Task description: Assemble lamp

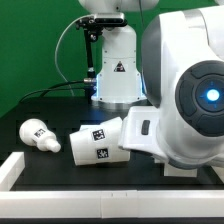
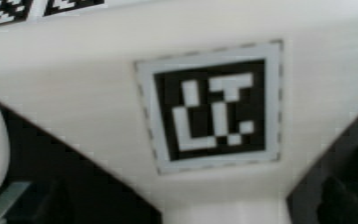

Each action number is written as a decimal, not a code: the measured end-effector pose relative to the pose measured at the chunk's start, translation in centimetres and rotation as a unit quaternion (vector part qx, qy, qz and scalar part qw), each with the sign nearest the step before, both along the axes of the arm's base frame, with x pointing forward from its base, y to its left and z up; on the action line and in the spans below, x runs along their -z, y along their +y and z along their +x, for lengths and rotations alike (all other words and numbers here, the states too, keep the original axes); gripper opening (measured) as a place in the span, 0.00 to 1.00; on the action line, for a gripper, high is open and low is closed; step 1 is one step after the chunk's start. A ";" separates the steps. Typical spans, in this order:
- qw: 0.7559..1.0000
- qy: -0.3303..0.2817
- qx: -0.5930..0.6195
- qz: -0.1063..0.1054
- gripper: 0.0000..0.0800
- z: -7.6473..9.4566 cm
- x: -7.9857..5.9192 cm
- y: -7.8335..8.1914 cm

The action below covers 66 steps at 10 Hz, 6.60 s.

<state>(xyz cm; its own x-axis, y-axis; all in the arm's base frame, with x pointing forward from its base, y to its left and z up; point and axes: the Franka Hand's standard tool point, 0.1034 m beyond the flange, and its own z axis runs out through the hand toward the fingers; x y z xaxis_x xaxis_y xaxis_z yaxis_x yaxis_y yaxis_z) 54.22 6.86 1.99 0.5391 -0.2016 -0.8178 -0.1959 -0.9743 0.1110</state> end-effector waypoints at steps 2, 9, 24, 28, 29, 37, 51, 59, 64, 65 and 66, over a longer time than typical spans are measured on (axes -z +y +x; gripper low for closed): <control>1.000 0.000 0.000 0.000 0.72 0.0 0.0 0.0; 0.999 -0.048 -0.015 0.011 0.47 1.4 -2.7 0.6; 0.741 -0.668 -0.064 -0.012 0.47 8.8 -7.4 0.7; 0.722 -0.687 -0.079 -0.020 0.47 7.7 -4.5 1.5; 0.724 -0.685 -0.077 -0.020 0.47 7.4 -3.8 2.0; 0.708 -0.703 -0.069 -0.031 0.47 8.8 -2.1 1.9; 0.717 -0.692 -0.083 -0.023 0.87 8.9 -2.7 1.5; 0.716 -0.692 -0.088 -0.024 0.87 8.6 -1.2 1.5; 0.709 -0.699 -0.087 -0.021 0.87 9.4 -2.8 2.0; 0.706 -0.702 -0.088 -0.021 0.87 9.6 -3.3 1.9; 0.703 -0.705 -0.090 -0.022 0.87 9.8 -4.0 1.6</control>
Offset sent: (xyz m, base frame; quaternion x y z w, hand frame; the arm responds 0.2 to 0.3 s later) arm 0.0000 0.0000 0.0000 0.0000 0.0000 0.0000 1.0000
